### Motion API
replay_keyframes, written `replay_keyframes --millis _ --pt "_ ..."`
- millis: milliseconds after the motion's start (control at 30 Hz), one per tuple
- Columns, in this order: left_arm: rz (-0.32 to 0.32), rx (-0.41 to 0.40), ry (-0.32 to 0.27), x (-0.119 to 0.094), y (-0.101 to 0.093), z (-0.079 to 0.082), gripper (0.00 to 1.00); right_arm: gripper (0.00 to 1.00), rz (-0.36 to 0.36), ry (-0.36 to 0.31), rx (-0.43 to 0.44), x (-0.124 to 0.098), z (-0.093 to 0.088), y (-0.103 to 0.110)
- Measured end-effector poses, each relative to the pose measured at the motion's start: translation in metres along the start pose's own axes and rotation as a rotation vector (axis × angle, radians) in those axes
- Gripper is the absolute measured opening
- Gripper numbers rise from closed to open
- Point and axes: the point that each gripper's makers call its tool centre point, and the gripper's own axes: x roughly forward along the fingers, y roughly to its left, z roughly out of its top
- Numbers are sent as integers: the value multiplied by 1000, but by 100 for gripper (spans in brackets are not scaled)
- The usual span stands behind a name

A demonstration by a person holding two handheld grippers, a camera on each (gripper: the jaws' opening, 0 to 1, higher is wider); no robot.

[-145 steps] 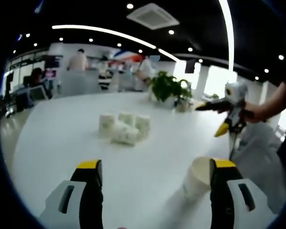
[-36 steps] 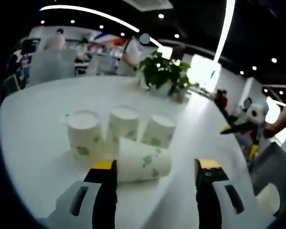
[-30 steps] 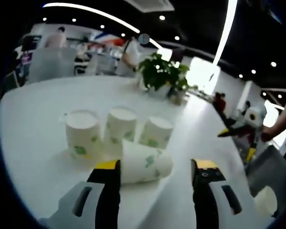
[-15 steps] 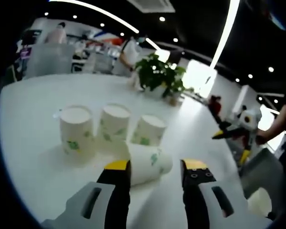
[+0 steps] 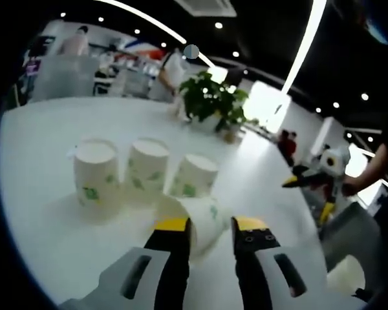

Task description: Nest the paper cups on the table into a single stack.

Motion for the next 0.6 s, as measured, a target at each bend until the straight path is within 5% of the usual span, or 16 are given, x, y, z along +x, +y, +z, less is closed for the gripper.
replay_keyframes --millis 600 --pt "-24 -52 -3 5 -2 -8 7 89 -8 3 6 -1 0 -6"
